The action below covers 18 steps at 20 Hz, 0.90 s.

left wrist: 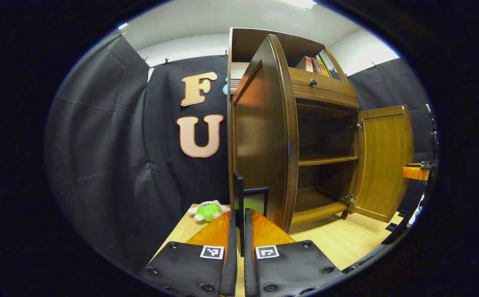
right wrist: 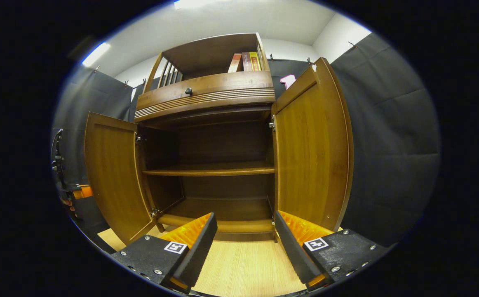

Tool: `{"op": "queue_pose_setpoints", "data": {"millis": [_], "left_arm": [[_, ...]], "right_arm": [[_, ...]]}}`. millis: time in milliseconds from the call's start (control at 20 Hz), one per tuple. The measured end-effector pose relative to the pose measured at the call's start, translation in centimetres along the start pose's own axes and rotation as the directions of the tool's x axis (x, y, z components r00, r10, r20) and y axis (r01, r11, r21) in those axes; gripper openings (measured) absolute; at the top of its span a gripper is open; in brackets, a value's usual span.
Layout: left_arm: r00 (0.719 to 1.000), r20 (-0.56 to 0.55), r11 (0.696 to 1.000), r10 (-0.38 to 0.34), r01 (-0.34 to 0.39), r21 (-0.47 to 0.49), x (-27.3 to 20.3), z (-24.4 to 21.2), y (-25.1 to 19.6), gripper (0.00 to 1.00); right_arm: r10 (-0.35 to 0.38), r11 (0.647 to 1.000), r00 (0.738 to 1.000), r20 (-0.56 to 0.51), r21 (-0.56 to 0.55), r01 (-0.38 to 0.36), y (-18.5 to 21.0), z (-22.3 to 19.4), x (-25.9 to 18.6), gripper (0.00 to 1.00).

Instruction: Open the right door of the double-door shoe cabinet with the right hand, and open the left door with the left hand.

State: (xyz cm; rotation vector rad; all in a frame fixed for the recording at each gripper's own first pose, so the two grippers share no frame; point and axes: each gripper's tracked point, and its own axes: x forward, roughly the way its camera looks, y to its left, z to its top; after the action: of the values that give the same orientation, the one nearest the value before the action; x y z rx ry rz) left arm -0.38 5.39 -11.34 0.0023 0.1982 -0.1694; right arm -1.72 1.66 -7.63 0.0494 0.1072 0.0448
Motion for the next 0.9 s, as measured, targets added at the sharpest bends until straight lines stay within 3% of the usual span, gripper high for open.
{"op": "queue_pose_setpoints", "data": {"millis": [600, 700, 900], "left_arm": [[0.997, 0.007, 0.997, 0.071, -0.071, -0.002, -1.3, 0.0, 4.4, 0.11], [0.996, 0.009, 0.996, 0.09, -0.09, -0.009, -1.9, 0.1, 5.2, 0.14], [0.996, 0.026, 0.996, 0.088, -0.088, -0.03, -3.1, 1.1, 5.2, 0.07]], "right_arm": [[0.024, 1.0, 1.0, 0.002, -0.02, -0.024, 1.4, 0.2, 0.7, 0.88], [0.03, 0.999, 1.0, 0.005, -0.023, -0.03, 1.6, 0.3, 0.6, 0.88], [0.034, 0.999, 0.999, 0.006, -0.021, -0.034, 1.8, 0.4, 0.7, 0.88]]}}
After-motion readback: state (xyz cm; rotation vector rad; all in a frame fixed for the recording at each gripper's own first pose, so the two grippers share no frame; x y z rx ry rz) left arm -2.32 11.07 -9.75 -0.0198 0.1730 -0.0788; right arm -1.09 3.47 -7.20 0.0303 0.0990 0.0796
